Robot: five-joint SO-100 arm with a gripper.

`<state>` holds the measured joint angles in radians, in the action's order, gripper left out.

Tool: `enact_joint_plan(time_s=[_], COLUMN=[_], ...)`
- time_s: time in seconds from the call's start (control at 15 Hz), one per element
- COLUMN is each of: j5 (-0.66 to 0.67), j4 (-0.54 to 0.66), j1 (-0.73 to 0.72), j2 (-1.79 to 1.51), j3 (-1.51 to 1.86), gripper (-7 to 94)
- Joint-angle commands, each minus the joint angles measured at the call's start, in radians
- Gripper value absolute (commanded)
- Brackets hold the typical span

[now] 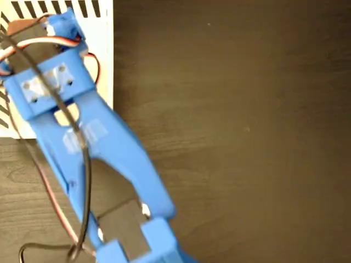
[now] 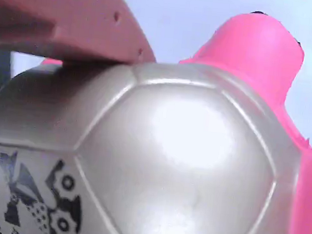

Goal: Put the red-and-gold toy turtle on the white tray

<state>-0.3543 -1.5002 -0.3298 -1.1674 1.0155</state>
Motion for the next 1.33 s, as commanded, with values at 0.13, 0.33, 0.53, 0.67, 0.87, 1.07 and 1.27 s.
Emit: enact_joint_plan(time_s=[0.13,0.33,0.53,0.67,0.87,1.07,1.27], j5=[-0.067,-0.1,-0.117,-0.115,-0.103,-0.101,-0.094], j4=[0.029,0.067,0.072,0.055,0.029,0.011,-0.003], j1=[-0.026,-0.028,-0.028,-0.034,-0.049,-0.06,-0.06], j2=[0.04,0.071,0.094,0.098,0.106,0.103,0.092], j3=[-0.02,-0.015,-0.017,-0.02,-0.02,-0.015,-0.018], gripper=[0,0,7,24,57,62,62])
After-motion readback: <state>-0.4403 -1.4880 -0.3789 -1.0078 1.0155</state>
